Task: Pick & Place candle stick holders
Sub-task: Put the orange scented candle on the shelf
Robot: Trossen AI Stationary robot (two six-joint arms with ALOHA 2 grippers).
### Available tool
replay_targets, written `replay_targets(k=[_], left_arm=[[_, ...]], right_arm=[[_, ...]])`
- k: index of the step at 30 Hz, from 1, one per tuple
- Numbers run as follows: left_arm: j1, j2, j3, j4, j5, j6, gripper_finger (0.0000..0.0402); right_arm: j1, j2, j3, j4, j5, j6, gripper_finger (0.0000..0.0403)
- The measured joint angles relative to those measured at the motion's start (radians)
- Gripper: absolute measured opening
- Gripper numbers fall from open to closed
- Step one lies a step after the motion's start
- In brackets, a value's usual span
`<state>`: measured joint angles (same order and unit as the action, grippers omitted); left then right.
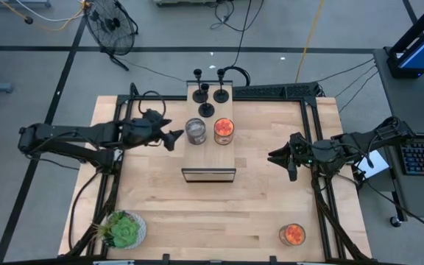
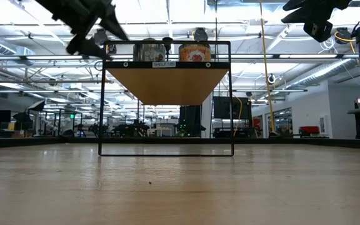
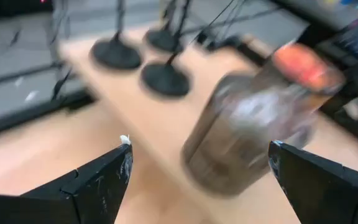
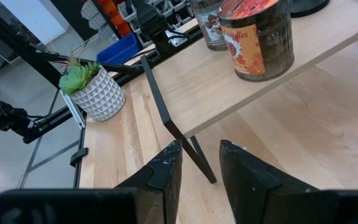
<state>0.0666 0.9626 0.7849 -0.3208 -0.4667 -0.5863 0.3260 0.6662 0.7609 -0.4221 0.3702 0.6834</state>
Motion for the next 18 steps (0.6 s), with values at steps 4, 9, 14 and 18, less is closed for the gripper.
replay_targets(k=[4, 9, 14, 18], left_arm=[[0.000, 0.001, 0.000, -0.077, -0.009, -0.067, 0.0379], [0.000, 0.055, 0.000, -0.084, -0.016, -0.088, 0.0379], [0.000, 0.128, 0.000, -0.073, -0.004, -0.104, 0.0379], [0.009, 0.158, 0.000, -0.052, 0.000, -0.104, 0.0379]], right_arm=[[0.000, 0.000, 0.000, 0.000, 0.001, 0.000, 0.0100], [0.000, 0.000, 0.000, 0.009, 0.052, 0.000, 0.0100], [0.000, 0.000, 0.000, 0.015, 0.053, 0.007, 0.0100], [0.000, 0.000, 0.000, 0.015, 0.053, 0.009, 0.0100]])
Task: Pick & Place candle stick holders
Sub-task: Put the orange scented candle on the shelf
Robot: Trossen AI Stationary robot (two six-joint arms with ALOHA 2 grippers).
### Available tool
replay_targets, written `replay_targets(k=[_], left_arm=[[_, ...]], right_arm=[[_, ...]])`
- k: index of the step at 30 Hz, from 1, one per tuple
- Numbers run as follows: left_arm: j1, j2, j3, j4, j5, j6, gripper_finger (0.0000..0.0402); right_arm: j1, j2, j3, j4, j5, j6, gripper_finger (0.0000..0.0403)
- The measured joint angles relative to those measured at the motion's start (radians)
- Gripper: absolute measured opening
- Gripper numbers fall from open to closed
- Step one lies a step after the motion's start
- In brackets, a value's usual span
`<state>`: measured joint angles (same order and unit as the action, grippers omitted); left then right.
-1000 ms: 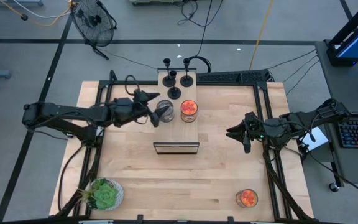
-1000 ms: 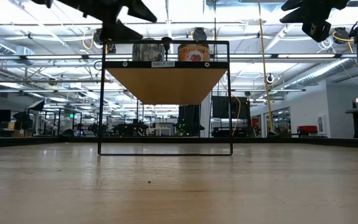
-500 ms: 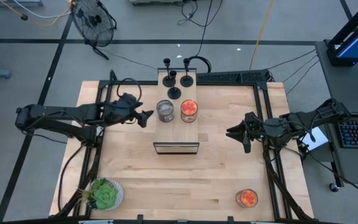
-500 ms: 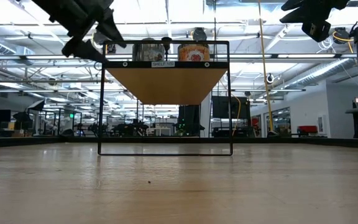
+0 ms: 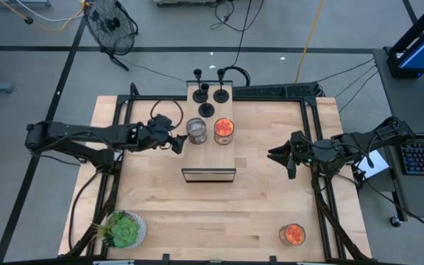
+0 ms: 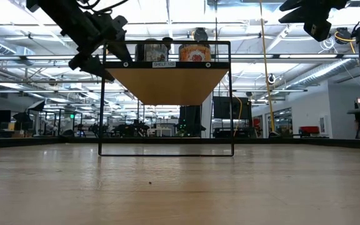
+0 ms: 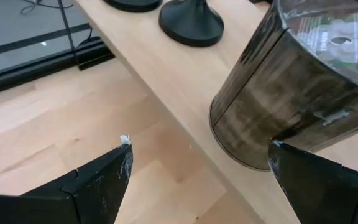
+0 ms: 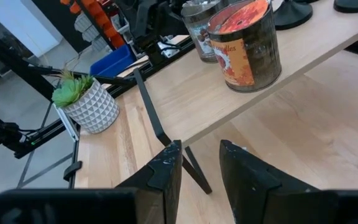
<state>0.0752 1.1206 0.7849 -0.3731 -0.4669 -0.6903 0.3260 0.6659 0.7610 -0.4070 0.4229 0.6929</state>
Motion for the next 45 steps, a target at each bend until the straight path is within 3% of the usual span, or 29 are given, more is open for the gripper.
replay_targets(k=[6, 15, 20, 23, 28, 35, 45], left_arm=[[0.027, 0.021, 0.000, 0.066, 0.058, 0.034, 0.0379], [0.032, -0.036, 0.000, -0.048, 0.100, -0.001, 0.0379], [0.025, -0.100, 0.000, -0.080, 0.100, -0.055, 0.0379], [0.021, -0.135, 0.000, -0.079, 0.100, -0.077, 0.0379], [0.021, -0.181, 0.000, -0.081, 0.100, -0.078, 0.0379], [0.021, -0.232, 0.000, -0.123, 0.096, -0.035, 0.0379], [0.021, -0.237, 0.000, -0.133, 0.073, -0.011, 0.0379]], right_arm=[[0.000, 0.000, 0.000, 0.024, 0.000, -0.001, 0.0100], [0.000, 0.017, 0.000, 0.040, 0.002, -0.002, 0.0100], [-0.023, 0.072, 0.000, 0.053, 0.177, -0.002, 0.0100], [-0.097, 0.135, 0.000, 0.061, 0.201, -0.028, 0.0100], [-0.240, 0.261, 0.000, 0.180, 0.064, -0.125, 0.0079], [-0.373, 0.386, 0.000, 0.371, -0.120, -0.241, 0.0005], [-0.472, 0.500, 0.000, 0.574, -0.215, -0.262, 0.0001]])
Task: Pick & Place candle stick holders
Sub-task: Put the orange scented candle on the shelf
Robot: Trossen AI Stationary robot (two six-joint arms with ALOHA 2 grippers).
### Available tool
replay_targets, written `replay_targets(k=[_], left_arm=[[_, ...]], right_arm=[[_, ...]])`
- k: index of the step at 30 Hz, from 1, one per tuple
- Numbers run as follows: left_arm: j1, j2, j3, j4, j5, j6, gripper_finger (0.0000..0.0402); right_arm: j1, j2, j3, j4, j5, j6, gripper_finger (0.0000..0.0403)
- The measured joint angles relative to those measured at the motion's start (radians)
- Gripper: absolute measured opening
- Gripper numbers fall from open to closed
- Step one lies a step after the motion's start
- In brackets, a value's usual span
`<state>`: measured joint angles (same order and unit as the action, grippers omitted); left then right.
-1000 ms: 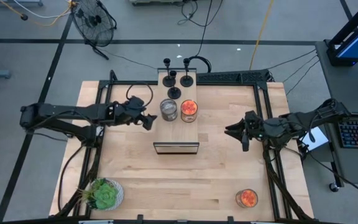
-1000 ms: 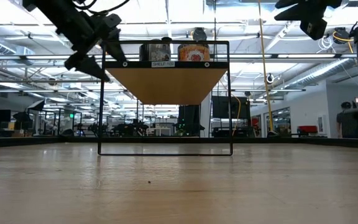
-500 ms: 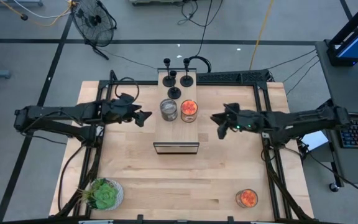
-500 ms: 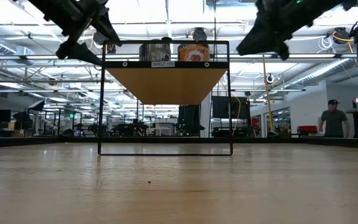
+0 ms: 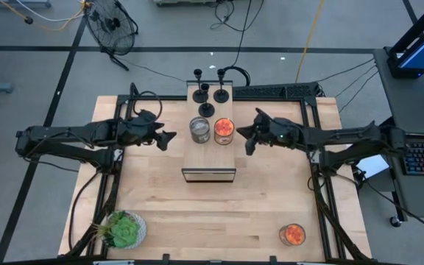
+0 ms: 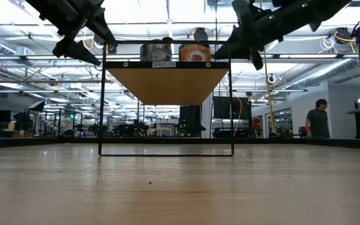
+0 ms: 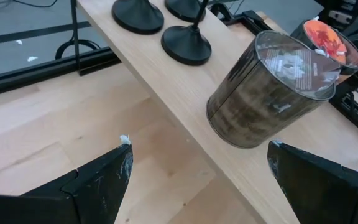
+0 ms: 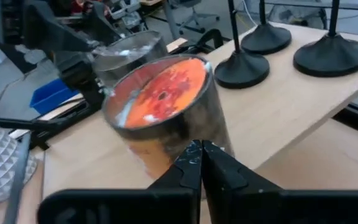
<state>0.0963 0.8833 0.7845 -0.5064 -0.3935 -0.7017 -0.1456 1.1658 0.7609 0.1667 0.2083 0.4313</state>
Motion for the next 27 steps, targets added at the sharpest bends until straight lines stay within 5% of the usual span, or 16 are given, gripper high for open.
replay_targets(k=[17, 22, 27], left_arm=[[0.000, 0.000, 0.000, -0.001, 0.000, 0.021, 0.0379], [-0.035, 0.000, 0.000, -0.001, 0.029, 0.064, 0.0379], [-0.102, 0.000, 0.000, 0.000, 0.025, 0.094, 0.0379]], right_arm=[[-0.019, 0.086, 0.000, 0.141, -0.031, 0.021, 0.0000], [-0.009, -0.018, 0.000, 0.044, -0.032, -0.033, 0.0000], [0.046, -0.191, 0.000, -0.234, -0.082, -0.028, 0.0000]])
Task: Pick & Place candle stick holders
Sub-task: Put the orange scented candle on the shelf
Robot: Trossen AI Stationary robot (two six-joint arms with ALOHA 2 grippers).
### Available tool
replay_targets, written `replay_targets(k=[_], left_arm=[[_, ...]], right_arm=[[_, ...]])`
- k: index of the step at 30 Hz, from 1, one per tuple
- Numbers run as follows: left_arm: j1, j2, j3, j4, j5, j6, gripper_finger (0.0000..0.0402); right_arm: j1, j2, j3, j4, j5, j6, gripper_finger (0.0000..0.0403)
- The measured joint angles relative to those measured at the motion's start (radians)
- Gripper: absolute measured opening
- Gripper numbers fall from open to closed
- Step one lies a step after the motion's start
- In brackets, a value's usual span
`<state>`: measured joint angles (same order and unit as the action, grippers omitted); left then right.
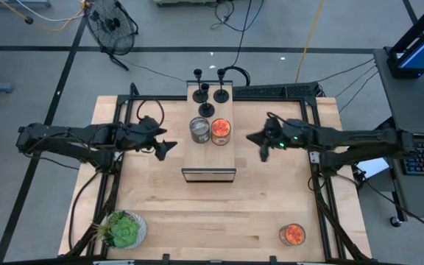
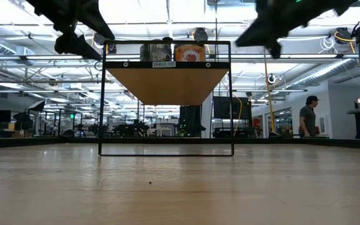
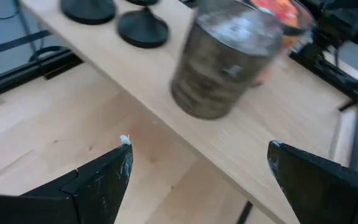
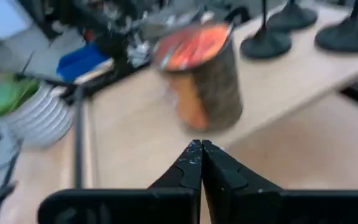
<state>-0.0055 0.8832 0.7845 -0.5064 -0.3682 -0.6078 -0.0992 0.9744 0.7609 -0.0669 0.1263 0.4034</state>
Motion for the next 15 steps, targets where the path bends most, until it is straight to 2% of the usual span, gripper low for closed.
replay_targets(k=[3, 8, 12, 15], left_arm=[[-0.047, 0.000, 0.000, 0.001, -0.001, 0.009, 0.0379], [-0.160, 0.000, 0.000, 0.056, -0.035, 0.014, 0.0379], [-0.258, 0.000, 0.000, 0.098, -0.088, -0.001, 0.0379], [-0.307, -0.001, 0.000, 0.099, -0.080, -0.003, 0.0379]], right_arm=[[0.062, -0.096, 0.000, -0.139, -0.026, 0.038, 0.0000], [0.213, -0.198, 0.000, -0.236, -0.047, 0.096, 0.0000], [0.350, -0.214, 0.000, -0.283, -0.083, 0.178, 0.0000], [0.468, -0.200, 0.000, -0.321, -0.102, 0.250, 0.0000]])
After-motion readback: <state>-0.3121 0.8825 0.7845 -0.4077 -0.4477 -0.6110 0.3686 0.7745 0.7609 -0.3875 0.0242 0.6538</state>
